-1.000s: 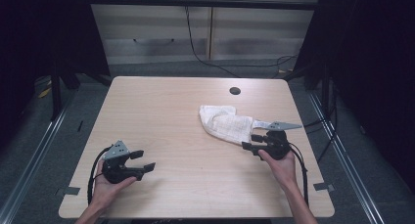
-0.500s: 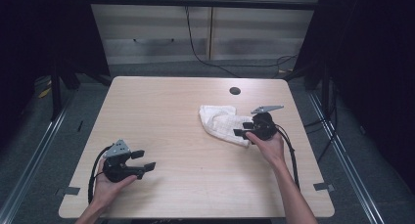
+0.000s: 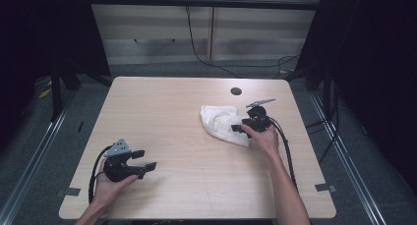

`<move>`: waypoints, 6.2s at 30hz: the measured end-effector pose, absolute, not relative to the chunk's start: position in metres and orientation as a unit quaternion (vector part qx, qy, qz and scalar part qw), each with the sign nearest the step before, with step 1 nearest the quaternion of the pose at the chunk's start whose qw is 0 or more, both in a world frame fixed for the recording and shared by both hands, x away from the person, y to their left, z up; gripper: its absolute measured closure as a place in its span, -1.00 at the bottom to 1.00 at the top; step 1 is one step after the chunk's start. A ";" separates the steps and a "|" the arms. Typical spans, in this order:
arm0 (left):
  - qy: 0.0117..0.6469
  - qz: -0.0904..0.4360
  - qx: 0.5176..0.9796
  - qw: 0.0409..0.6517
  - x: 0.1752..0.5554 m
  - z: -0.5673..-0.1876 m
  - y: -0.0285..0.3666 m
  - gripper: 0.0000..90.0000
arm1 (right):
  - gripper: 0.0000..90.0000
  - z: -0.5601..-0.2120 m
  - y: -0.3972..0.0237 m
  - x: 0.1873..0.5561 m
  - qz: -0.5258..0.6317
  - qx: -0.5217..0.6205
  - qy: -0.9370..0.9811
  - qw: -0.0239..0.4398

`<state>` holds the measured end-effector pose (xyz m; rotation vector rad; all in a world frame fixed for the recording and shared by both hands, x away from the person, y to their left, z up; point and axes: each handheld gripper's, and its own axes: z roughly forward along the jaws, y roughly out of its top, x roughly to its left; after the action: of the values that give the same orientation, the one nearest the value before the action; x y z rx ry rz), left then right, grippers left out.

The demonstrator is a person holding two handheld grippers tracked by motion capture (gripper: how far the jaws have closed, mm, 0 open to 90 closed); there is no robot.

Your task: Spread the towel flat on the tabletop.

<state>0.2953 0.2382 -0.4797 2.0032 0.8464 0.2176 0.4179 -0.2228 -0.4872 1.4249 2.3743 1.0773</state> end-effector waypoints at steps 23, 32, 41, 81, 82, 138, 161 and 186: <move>0.348 0.094 0.814 0.455 0.296 -0.480 0.240 -0.40 | 0.98 -0.500 -0.220 0.406 0.350 0.462 0.812 0.063; 0.353 0.094 0.812 0.455 0.297 -0.480 0.241 -0.39 | 0.99 -0.500 -0.206 0.393 0.357 0.438 0.823 0.055; 0.355 0.095 0.811 0.455 0.297 -0.480 0.241 -0.39 | 0.99 -0.500 -0.194 0.380 0.357 0.414 0.835 0.053; 0.360 0.094 0.812 0.449 0.298 -0.483 0.241 -0.39 | 0.97 -0.498 -0.157 0.282 0.368 0.299 0.880 0.026; 0.360 0.094 0.812 0.451 0.298 -0.482 0.242 -0.39 | 0.78 -0.497 -0.157 0.281 0.368 0.298 0.881 0.025; 0.361 0.095 0.810 0.453 0.298 -0.482 0.243 -0.39 | 1.00 -0.370 -0.196 0.327 0.482 0.324 0.804 0.129; 0.366 0.097 0.810 0.447 0.299 -0.484 0.242 -0.37 | 1.00 -0.460 -0.195 0.258 0.435 0.322 0.841 0.027; 0.294 0.031 0.852 0.431 0.339 -0.492 0.156 0.55 | 1.00 -0.498 -0.201 0.280 0.379 0.366 0.850 0.015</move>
<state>0.3387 0.1562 -0.4918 2.1254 0.7322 0.0782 0.2795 -0.2010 -0.4982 1.1379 2.6452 1.1801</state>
